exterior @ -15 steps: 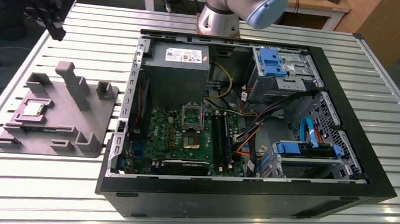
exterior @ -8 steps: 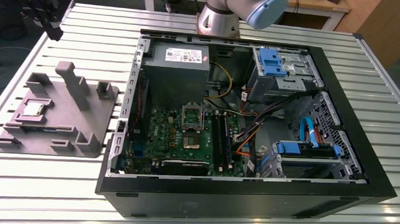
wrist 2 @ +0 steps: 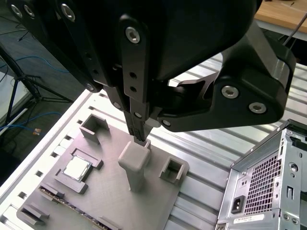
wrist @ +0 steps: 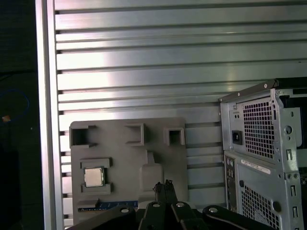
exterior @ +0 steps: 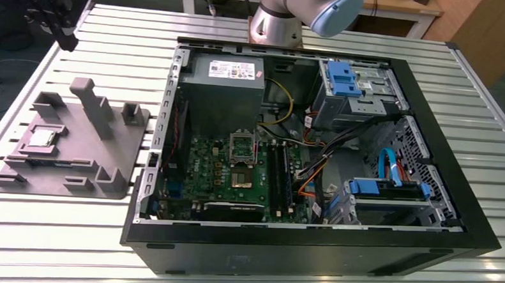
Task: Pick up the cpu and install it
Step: 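Reach for the cpu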
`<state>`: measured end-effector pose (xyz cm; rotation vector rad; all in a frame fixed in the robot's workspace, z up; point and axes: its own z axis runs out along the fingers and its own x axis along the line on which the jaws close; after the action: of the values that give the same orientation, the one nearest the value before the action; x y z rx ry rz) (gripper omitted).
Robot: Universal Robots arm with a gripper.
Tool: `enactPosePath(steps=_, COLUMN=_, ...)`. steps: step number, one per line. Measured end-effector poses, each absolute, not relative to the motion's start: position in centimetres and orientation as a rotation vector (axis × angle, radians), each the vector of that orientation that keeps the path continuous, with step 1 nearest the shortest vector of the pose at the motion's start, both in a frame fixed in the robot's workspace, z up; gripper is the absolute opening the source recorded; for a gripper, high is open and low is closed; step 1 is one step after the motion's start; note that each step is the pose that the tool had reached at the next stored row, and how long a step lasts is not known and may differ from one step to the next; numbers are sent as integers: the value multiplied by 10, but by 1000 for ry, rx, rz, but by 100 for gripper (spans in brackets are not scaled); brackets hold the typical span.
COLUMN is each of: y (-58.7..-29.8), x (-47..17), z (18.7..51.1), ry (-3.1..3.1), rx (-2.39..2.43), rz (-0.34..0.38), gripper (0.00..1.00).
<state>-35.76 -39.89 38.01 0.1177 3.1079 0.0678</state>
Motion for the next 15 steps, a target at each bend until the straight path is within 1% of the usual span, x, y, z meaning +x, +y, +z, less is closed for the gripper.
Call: enactPosePath(steps=15, y=-399, x=-364, z=380, ry=3108, rx=118, rz=68, gripper=11)
